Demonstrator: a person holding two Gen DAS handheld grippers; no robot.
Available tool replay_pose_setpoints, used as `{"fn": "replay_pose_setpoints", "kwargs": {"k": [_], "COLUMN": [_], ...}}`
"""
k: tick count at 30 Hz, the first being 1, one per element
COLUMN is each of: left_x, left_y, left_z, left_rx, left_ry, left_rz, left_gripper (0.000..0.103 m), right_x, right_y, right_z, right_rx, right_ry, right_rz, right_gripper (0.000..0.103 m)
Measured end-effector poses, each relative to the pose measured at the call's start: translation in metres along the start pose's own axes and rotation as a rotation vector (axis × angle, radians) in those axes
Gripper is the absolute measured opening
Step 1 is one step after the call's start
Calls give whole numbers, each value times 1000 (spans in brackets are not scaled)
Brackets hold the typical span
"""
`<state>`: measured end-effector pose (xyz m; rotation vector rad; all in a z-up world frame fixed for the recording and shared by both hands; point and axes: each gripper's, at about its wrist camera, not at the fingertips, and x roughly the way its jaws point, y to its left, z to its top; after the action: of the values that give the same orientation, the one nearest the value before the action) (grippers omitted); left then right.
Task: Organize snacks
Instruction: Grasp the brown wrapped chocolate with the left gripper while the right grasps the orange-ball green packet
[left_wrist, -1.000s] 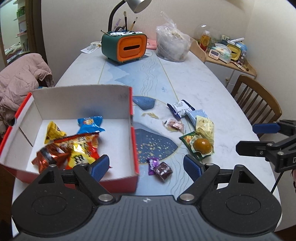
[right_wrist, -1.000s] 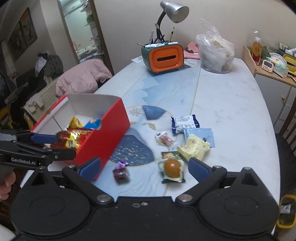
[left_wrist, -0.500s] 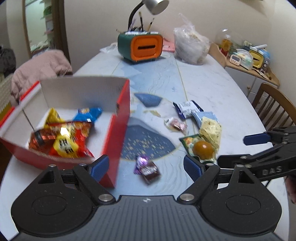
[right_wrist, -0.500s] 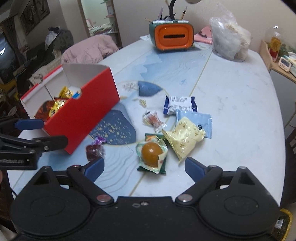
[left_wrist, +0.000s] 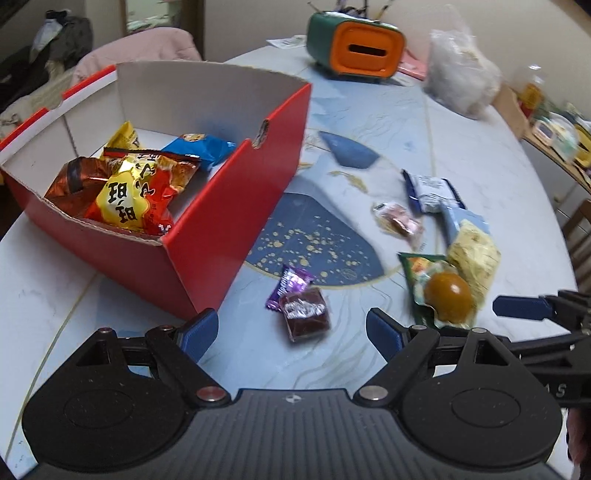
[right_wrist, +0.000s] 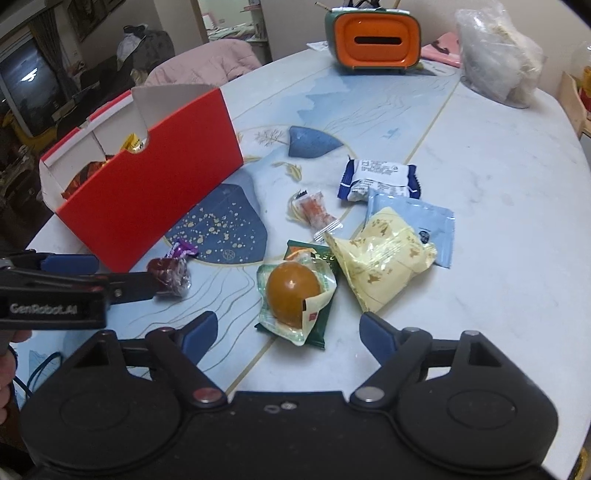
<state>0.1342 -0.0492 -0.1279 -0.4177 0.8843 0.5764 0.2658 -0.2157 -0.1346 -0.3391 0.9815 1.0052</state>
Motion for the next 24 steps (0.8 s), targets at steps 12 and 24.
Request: {"fn": "replay_pose_setpoints", "kwargs": {"k": [12,24], "left_x": [26,27], "left_y": [0,5], "left_z": [3,5], "left_rx": [-49,-63], "left_ry": [46,66], "left_rz": [42,-20], "left_gripper": [62,34], "right_x": [27,27], "right_y": [-3,-4], "right_z": [7,5], "right_rx": [65,93], "right_ry": [-10,-24], "right_rz": [19,-8], "right_gripper": [66,48]}}
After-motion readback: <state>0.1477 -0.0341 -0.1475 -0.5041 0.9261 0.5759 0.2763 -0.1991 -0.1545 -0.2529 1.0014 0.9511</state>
